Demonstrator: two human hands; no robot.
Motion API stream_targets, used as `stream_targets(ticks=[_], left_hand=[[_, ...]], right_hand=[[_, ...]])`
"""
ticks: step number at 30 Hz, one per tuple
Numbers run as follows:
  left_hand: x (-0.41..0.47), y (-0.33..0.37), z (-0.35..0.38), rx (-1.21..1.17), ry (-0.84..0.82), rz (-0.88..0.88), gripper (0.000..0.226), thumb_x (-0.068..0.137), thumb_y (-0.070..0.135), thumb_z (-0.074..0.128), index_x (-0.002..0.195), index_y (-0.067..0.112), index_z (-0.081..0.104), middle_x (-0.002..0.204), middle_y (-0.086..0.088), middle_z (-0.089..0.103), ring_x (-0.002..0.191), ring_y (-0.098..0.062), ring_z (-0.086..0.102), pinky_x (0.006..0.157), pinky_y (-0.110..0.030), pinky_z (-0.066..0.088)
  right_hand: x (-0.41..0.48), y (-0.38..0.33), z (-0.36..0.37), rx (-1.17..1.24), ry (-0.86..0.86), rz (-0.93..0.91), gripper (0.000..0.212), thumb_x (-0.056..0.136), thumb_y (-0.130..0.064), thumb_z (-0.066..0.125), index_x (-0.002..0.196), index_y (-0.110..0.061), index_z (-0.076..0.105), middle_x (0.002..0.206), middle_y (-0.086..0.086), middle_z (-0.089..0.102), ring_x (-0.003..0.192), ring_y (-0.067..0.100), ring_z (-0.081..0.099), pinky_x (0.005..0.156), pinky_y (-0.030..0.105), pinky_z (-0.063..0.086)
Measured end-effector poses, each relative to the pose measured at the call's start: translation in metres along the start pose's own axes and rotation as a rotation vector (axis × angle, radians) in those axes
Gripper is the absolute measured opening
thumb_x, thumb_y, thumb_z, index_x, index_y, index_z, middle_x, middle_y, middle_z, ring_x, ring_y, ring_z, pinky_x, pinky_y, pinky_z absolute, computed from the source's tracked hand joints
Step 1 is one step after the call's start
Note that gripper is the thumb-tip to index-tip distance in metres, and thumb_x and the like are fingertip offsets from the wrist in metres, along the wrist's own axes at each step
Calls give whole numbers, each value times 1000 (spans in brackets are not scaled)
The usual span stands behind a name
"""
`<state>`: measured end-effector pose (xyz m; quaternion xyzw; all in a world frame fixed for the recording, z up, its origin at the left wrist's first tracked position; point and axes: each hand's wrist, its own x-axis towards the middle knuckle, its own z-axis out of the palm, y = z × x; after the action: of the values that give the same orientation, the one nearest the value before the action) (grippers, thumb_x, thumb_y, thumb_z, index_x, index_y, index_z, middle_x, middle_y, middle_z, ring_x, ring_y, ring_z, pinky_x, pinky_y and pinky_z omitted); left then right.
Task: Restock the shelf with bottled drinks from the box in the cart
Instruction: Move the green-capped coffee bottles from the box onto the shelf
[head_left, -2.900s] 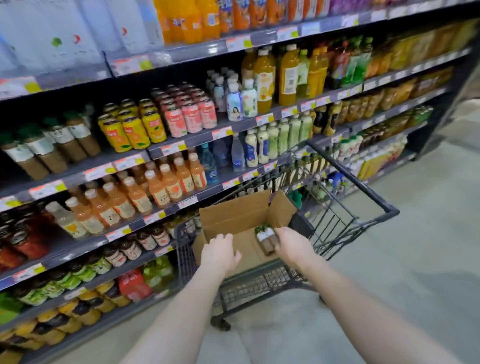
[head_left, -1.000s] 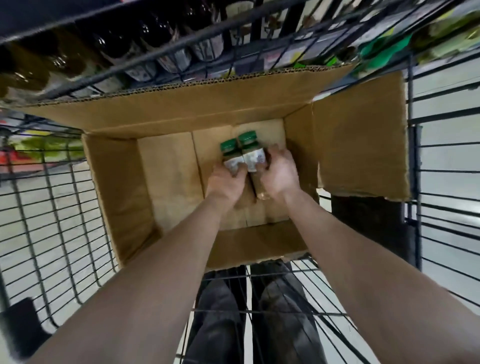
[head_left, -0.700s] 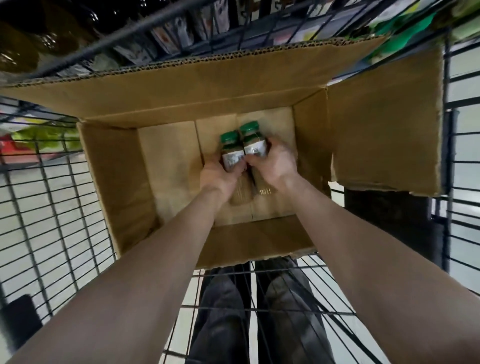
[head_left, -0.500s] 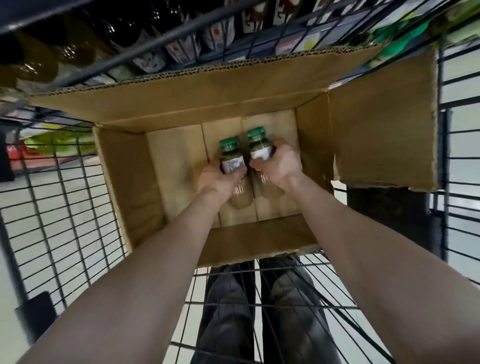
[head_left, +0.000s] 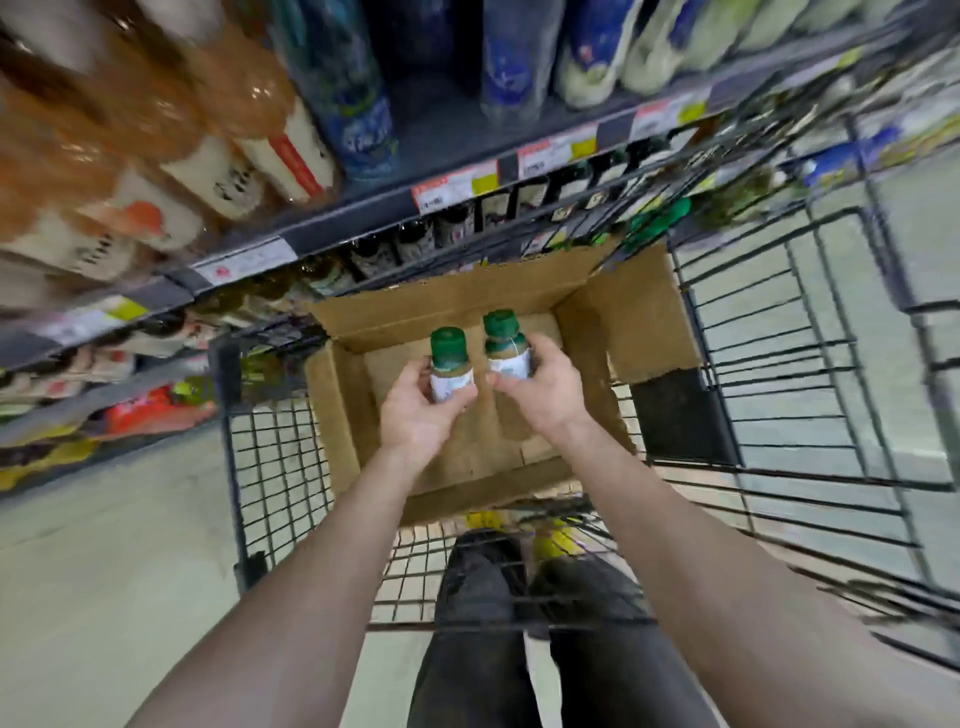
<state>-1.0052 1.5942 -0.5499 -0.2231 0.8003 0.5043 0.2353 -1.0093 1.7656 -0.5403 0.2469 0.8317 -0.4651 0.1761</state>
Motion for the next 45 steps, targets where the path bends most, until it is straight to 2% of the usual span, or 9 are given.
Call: stream_targets(ticks=[5,11,21,25,27,33,36,39,45], left_hand=[[-66,16,-47,-64,101,109,59,71,30,94,121,18,65,105,5,74,93,-9,70,87,-26,55],[-156,15,-90,-96,213,227,62,74,30,92,128,17,64,113,3,73,102,-13,69,95,-36,57],[-329,15,-165,-133,365,473,51,84,25,84,131,23,65,107,19,70,98,6,65,91,-28,57],[-372,27,-209,-126,527,488,78,79,35,87,147,19,51,120,8,66,107,-8,64,95,-32,54],[-387,33,-235,-135,593,473,79,78,39,88,144,16,52,122,5,64,109,-11,62,97,-33,51],[-412,40,-305,-148,679,533,69,82,36,86,139,13,55,115,6,62,103,-8,59,72,-5,40],[-407,36,-343,-173,677,554,65,82,32,86,137,13,57,111,8,61,92,0,58,63,3,40],[-397,34,-387,-182,680,562,59,82,27,87,131,10,59,108,9,64,85,11,54,62,3,40],[-370,36,-474,-149,637,591,62,79,31,88,132,16,58,113,8,66,99,-8,63,77,-13,48]], right_hand=[[-72,-41,-10,72,19,-72,57,73,-31,90,124,-19,67,109,-3,75,98,13,69,93,36,56],[-161,-58,-22,51,35,-218,67,72,-39,88,130,-17,64,113,-3,74,103,15,69,96,40,55],[-331,-104,-46,142,10,-496,55,81,-31,85,130,-22,63,106,-15,66,102,9,66,91,31,56],[-373,-149,-41,145,1,-596,49,80,-32,85,124,-25,64,105,-13,68,100,9,68,89,31,57],[-386,-174,-33,148,-10,-642,52,80,-33,85,126,-25,63,111,-12,70,102,8,68,91,32,58],[-418,-246,6,168,-10,-758,79,79,-36,86,147,-18,49,133,-5,63,119,11,59,99,31,51],[-425,-277,37,194,-11,-781,76,78,-32,87,144,-19,51,134,-3,64,121,12,60,98,35,53],[-429,-305,70,209,-20,-786,64,79,-33,87,135,-19,60,120,-9,67,113,10,64,92,31,54],[-438,-369,128,249,25,-745,72,81,-28,85,144,-18,51,122,-9,62,106,9,60,88,28,51]])
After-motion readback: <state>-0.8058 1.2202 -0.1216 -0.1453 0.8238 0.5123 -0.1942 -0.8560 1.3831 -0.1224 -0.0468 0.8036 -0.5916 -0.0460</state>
